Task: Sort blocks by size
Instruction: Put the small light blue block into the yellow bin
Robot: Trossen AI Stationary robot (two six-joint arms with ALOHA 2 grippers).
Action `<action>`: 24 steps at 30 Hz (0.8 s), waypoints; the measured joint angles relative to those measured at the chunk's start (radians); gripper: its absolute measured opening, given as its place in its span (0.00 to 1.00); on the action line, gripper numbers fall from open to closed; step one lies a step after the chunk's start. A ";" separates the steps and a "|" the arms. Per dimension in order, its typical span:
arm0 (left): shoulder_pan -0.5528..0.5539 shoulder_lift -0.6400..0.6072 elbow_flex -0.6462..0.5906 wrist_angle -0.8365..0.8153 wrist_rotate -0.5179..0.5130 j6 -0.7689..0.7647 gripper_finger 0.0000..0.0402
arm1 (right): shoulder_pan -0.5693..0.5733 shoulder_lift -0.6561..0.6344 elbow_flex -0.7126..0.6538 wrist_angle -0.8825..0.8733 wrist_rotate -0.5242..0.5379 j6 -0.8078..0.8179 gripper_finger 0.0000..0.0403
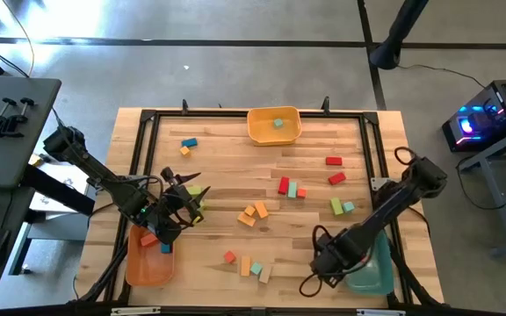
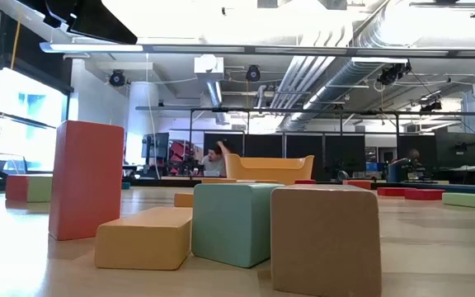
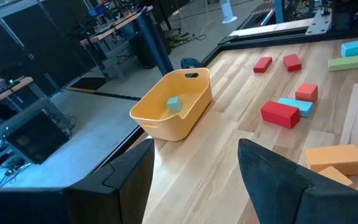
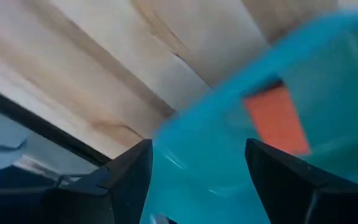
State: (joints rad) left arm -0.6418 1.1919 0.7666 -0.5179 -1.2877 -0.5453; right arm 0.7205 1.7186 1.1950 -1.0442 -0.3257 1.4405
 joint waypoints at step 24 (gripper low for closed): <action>0.000 0.000 0.000 0.001 0.013 0.026 0.54 | -0.220 -0.023 -0.019 -0.075 0.503 -0.468 0.63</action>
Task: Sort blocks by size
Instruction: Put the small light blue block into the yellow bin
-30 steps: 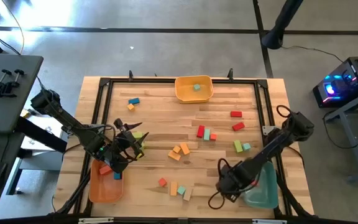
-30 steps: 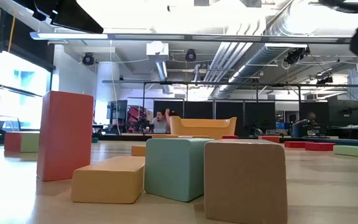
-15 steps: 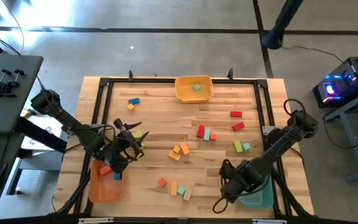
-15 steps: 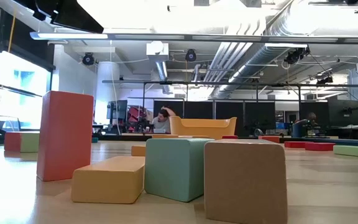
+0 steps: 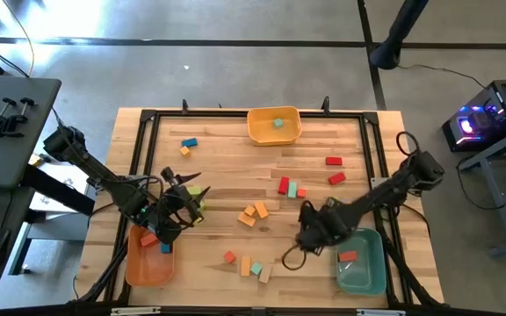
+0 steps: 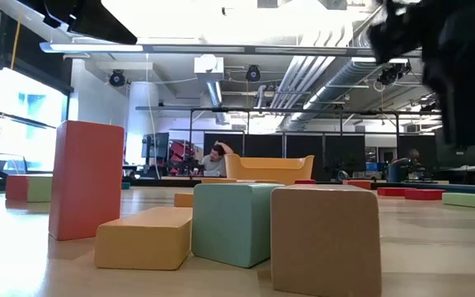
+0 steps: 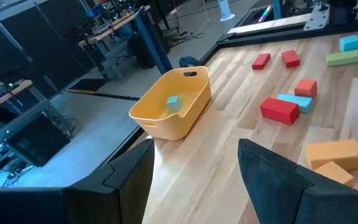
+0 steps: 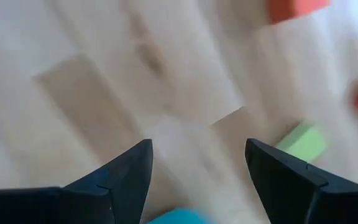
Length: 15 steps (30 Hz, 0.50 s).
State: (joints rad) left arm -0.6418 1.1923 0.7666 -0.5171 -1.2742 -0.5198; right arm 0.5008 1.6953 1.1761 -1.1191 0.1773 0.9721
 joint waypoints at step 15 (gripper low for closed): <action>0.013 0.000 0.000 0.004 0.010 0.008 0.54 | -0.235 -0.401 -0.405 -0.026 -0.082 0.075 0.63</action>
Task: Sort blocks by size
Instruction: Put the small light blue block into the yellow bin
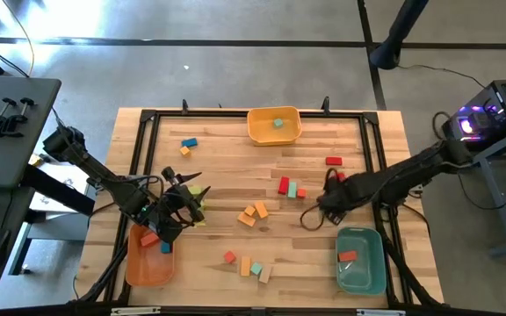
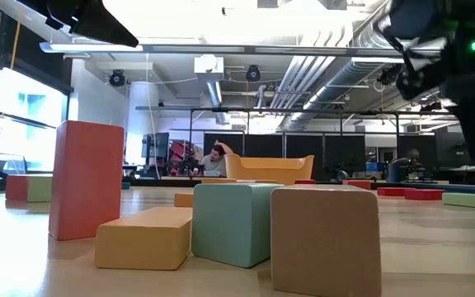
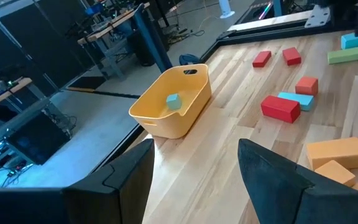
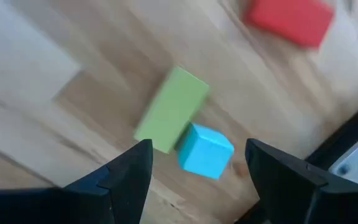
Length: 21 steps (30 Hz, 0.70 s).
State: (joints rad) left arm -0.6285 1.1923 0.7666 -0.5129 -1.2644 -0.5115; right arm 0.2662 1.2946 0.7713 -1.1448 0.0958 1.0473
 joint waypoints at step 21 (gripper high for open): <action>0.008 0.000 0.000 0.003 0.004 -0.008 0.54 | -0.116 -0.085 -0.242 0.196 -0.166 0.116 0.58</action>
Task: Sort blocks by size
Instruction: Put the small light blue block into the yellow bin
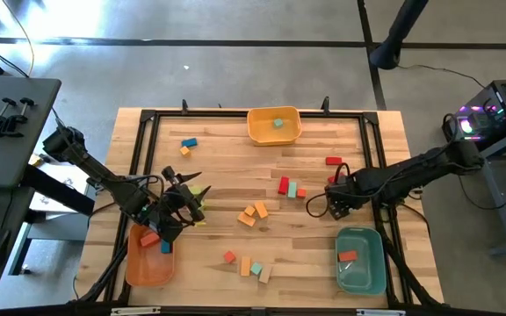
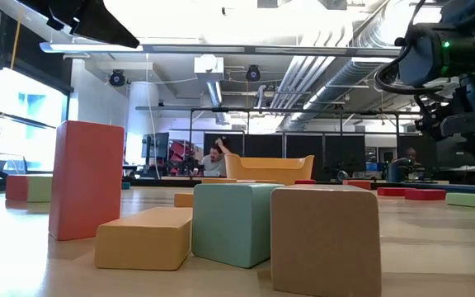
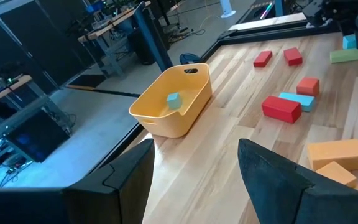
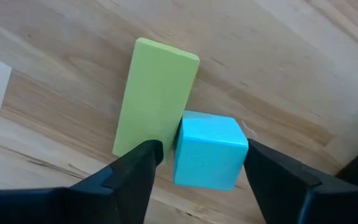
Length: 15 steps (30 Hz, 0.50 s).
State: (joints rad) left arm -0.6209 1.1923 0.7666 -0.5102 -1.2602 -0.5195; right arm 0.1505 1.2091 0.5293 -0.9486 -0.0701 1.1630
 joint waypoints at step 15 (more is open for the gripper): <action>0.000 0.000 0.000 0.004 0.019 -0.003 0.54 | 0.000 0.003 0.096 -0.137 0.017 -0.030 0.33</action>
State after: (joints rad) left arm -0.6209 1.1923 0.7666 -0.5066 -1.2411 -0.5224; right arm 0.1509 1.2118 0.6257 -1.0860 -0.0528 1.1331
